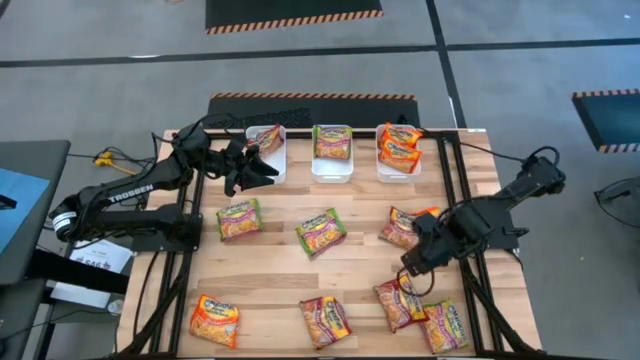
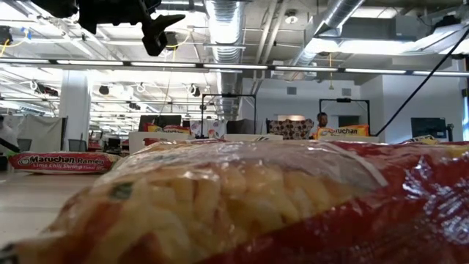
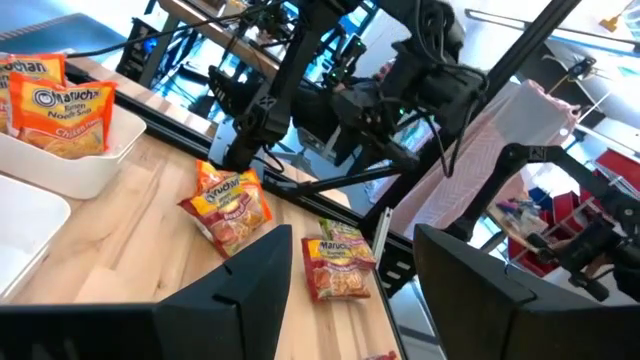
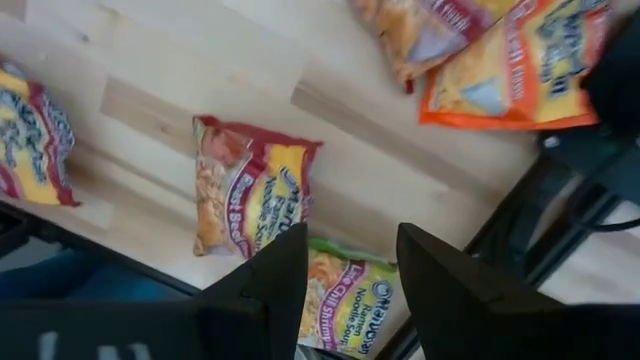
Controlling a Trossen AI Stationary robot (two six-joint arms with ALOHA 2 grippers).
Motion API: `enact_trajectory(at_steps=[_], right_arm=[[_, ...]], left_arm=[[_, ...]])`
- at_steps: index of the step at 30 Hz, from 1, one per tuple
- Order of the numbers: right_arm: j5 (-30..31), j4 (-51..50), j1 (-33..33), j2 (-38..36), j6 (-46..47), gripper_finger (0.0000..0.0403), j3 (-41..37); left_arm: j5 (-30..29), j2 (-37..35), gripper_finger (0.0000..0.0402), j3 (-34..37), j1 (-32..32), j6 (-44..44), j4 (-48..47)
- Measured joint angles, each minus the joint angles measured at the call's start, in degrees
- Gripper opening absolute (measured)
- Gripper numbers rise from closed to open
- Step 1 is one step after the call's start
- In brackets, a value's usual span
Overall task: Sort Maruchan noodles
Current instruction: Put the red noodle pack into the left white bin
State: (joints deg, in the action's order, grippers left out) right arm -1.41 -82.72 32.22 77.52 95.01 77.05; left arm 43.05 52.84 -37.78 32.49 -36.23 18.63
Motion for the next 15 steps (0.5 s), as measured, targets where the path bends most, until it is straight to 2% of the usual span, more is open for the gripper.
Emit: enact_trajectory(at_steps=[9, 15], right_arm=[[0.37, 9.72, 8.76, 0.00, 8.88, 0.0199, -8.77], [4.68, 19.87, 15.04, -0.59, 16.57, 0.0197, -15.04]], left_arm=[[-0.15, 0.00, 0.0196, 0.00, 0.00, -0.94, 0.04], [-2.47, 0.00, 0.0196, 0.00, -0.02, -1.47, 0.05]])
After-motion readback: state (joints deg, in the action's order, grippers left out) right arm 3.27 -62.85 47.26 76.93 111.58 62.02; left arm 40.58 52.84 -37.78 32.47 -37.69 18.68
